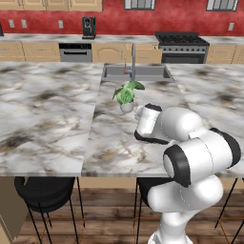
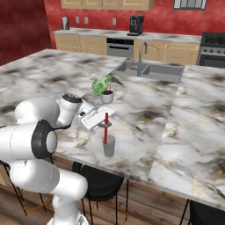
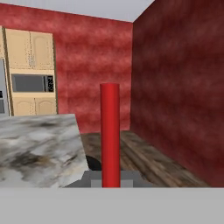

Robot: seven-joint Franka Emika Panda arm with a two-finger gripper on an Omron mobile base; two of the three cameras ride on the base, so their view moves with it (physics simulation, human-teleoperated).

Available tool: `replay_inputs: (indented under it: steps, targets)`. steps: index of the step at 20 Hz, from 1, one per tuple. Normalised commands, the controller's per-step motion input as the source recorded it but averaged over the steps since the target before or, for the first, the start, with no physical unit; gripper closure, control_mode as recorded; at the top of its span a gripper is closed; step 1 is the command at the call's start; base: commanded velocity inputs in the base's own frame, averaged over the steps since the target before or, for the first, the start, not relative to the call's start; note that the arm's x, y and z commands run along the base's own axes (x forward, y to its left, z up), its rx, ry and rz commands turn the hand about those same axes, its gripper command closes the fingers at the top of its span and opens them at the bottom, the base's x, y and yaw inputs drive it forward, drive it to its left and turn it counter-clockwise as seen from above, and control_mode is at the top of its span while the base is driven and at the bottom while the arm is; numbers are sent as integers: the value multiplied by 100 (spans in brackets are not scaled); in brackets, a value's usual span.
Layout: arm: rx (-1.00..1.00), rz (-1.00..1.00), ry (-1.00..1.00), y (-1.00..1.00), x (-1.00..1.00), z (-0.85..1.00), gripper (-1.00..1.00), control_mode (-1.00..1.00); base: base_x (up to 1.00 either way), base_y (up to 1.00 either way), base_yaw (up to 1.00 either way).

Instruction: Take a straw from the drawer in front and place it inside the glass cup on the dining counter.

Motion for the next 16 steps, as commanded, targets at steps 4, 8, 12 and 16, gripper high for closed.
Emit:
replay_inputs:
  steps: [4, 8, 12, 16]
  targets:
    - [-6, -3, -4, 11, 1, -13, 100, -100, 0, 0, 0]
    - [-4, -1, -3, 9, 3, -23, 100, -100, 0, 0, 0]
    - [-3, -1, -3, 3, 7, -23, 100, -100, 0, 0, 0]
    - [0, -3, -8, 0, 0, 12, 100, -100, 0, 0, 0]
